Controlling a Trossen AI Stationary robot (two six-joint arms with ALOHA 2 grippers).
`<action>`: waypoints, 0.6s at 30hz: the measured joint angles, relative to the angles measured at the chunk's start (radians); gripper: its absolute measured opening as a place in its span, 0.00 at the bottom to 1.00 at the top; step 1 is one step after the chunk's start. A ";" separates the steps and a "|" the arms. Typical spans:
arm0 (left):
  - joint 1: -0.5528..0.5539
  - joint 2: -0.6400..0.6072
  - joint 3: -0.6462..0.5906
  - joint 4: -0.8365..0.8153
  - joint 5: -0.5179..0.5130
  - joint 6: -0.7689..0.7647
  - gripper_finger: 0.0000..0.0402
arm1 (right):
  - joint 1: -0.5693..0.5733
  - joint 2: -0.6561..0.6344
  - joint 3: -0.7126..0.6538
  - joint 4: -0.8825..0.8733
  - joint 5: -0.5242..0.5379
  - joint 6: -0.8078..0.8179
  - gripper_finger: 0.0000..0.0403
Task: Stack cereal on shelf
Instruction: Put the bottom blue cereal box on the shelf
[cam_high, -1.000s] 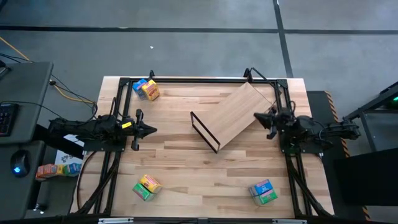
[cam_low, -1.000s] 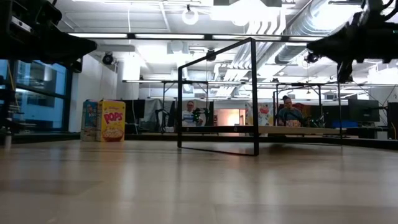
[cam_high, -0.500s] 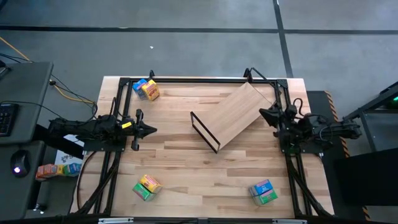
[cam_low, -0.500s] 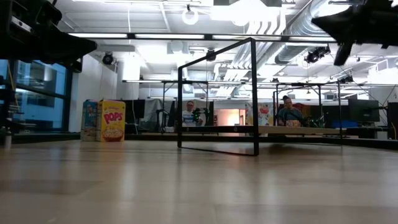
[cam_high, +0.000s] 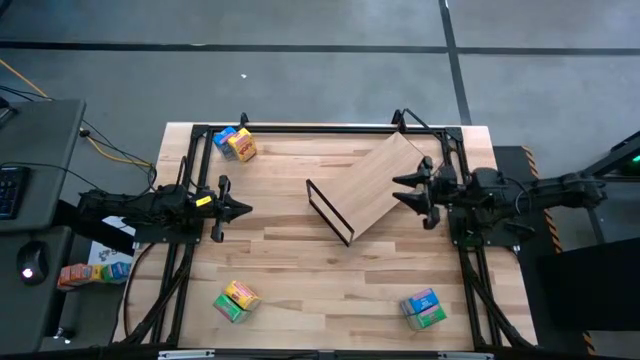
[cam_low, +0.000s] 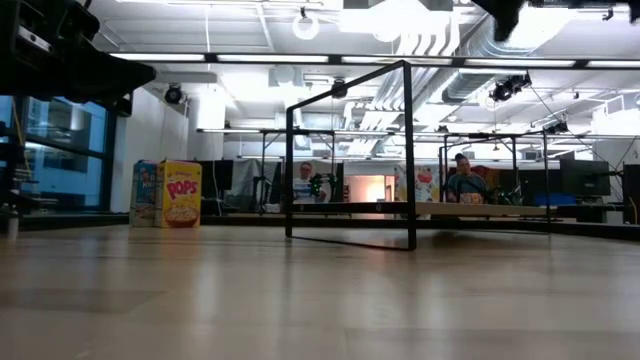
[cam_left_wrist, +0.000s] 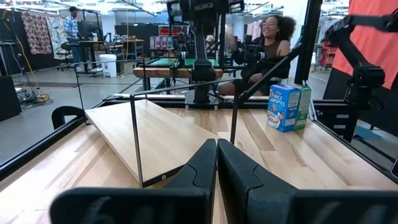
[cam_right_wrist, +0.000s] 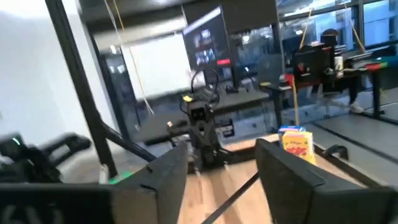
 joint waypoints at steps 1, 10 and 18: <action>0.000 0.000 0.000 0.000 0.000 0.000 0.02 | 0.000 0.029 0.039 -0.004 0.000 -0.009 0.50; 0.000 0.000 0.000 0.000 0.000 0.000 0.02 | 0.018 0.199 0.436 -0.593 -0.243 0.148 0.52; 0.000 0.000 0.000 0.000 0.000 0.000 0.02 | 0.204 0.345 0.647 -0.988 -0.270 0.502 0.52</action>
